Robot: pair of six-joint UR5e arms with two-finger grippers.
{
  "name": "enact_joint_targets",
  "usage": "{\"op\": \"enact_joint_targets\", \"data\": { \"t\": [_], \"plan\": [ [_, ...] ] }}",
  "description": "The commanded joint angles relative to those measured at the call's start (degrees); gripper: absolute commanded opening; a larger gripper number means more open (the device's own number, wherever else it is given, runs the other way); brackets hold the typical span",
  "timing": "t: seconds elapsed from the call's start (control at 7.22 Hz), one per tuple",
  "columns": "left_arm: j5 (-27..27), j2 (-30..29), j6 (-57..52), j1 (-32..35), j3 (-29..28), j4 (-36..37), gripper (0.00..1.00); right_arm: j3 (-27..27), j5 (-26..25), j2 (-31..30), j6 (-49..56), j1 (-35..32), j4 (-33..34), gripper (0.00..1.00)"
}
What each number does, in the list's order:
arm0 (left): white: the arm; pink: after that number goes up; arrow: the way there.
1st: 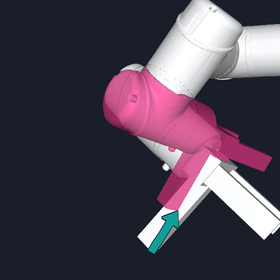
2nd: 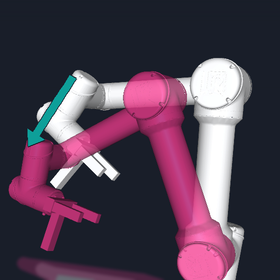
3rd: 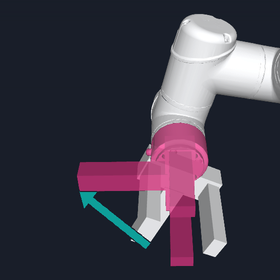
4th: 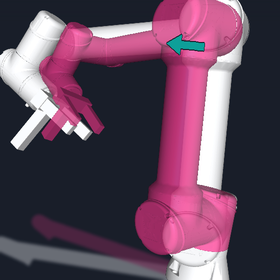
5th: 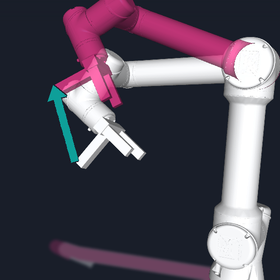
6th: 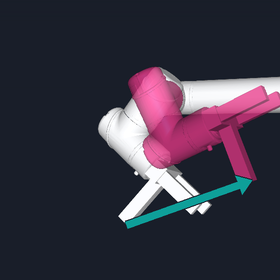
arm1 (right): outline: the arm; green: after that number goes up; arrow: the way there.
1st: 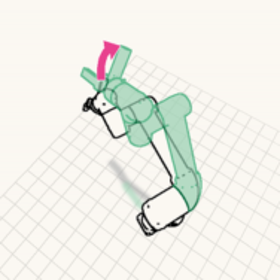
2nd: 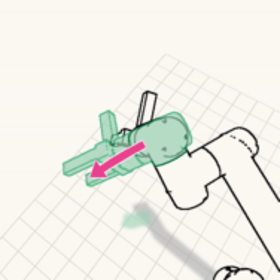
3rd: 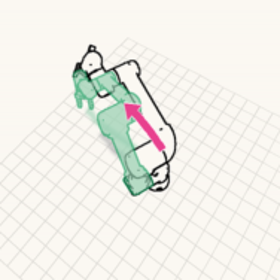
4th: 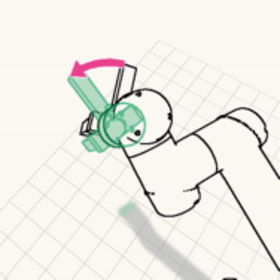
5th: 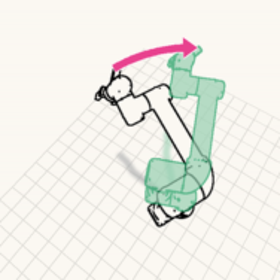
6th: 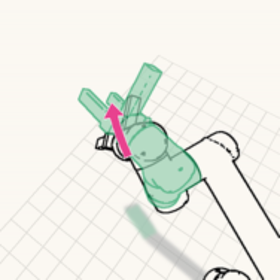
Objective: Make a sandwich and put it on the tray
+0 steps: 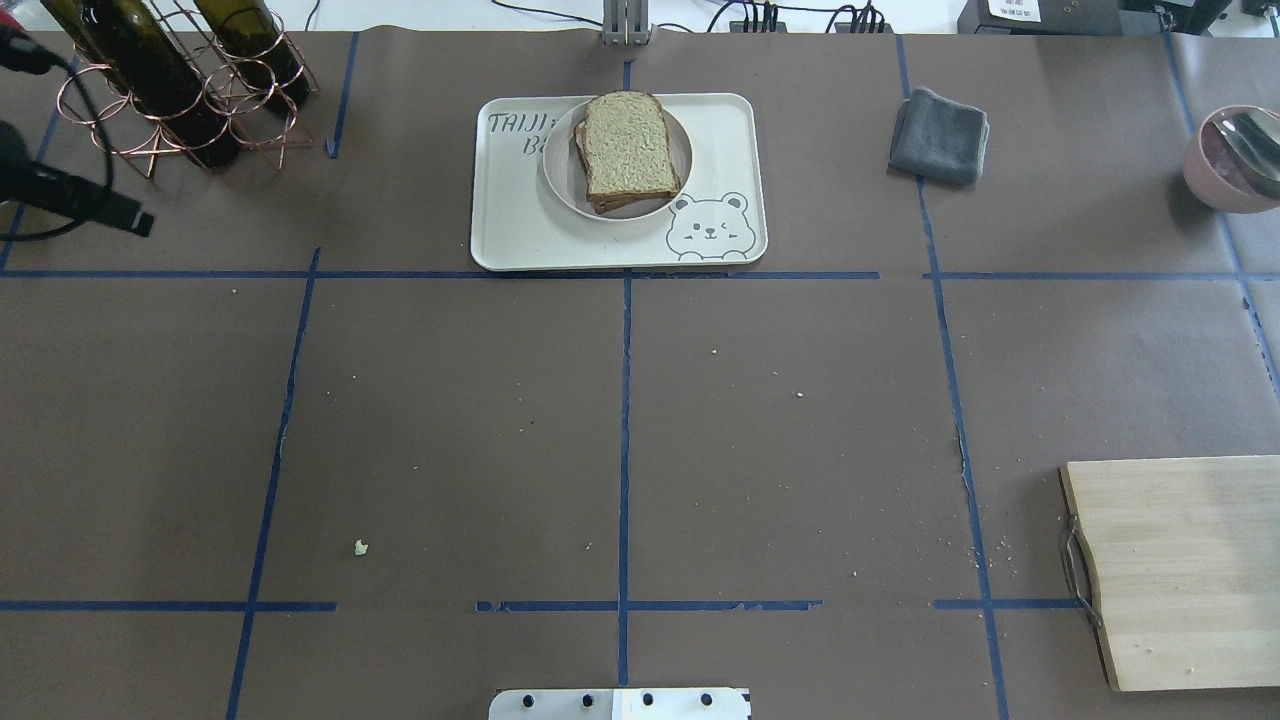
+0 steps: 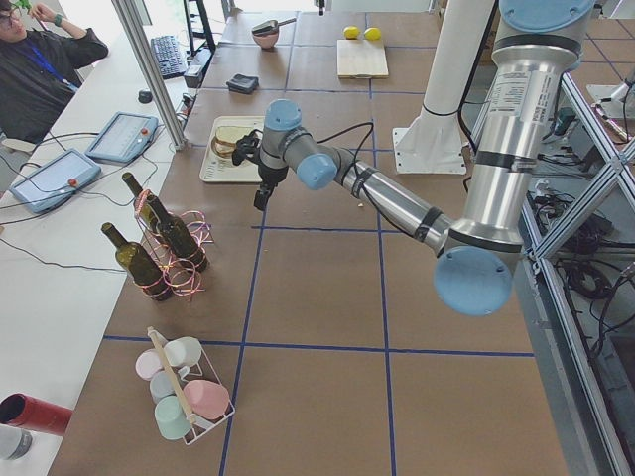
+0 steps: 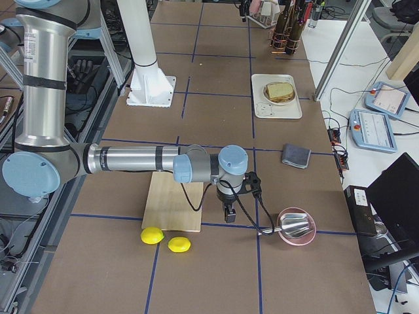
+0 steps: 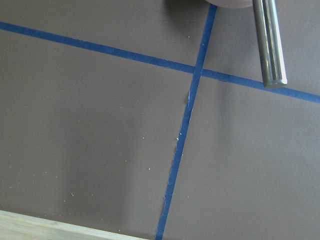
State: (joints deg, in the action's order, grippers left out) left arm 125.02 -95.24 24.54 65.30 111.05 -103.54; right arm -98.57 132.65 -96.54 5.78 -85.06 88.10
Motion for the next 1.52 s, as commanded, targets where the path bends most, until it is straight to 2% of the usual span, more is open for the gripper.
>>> {"op": "enact_joint_targets", "data": {
  "t": [0.0, 0.14, 0.28, 0.55, 0.83, 0.97, 1.38],
  "plan": [
    [3.5, 11.8, -18.0, 5.3, -0.2, 0.5, 1.0, -0.2, 0.2, -0.1, -0.4, 0.2, -0.1, 1.0],
    [5.6, 16.1, -20.6, 10.3, -0.8, 0.6, 1.0, -0.2, 0.2, -0.1, -0.4, 0.3, 0.0, 1.0],
    [9.9, 18.1, -21.1, 15.0, -3.5, 2.9, 1.0, -0.2, 0.2, -0.1, -0.4, 0.3, 0.0, 1.0],
    [10.8, 17.8, -30.3, 17.4, -4.4, 12.5, 1.0, -0.1, 0.2, -0.1, -0.4, 0.4, 0.0, 1.0],
    [10.7, 17.2, -33.1, 22.5, -3.8, 21.2, 1.0, -0.2, 0.2, -0.1, -0.3, 0.5, 0.0, 1.0],
    [11.0, 17.0, -33.1, 25.3, -4.0, 21.5, 1.0, -0.2, 0.2, -0.1, -0.3, 0.5, -0.1, 1.0],
    [10.2, 14.4, -32.6, 26.3, -5.0, 21.5, 1.0, -0.6, 1.0, -0.1, -0.3, 0.4, -0.1, 1.0]
  ]
}}
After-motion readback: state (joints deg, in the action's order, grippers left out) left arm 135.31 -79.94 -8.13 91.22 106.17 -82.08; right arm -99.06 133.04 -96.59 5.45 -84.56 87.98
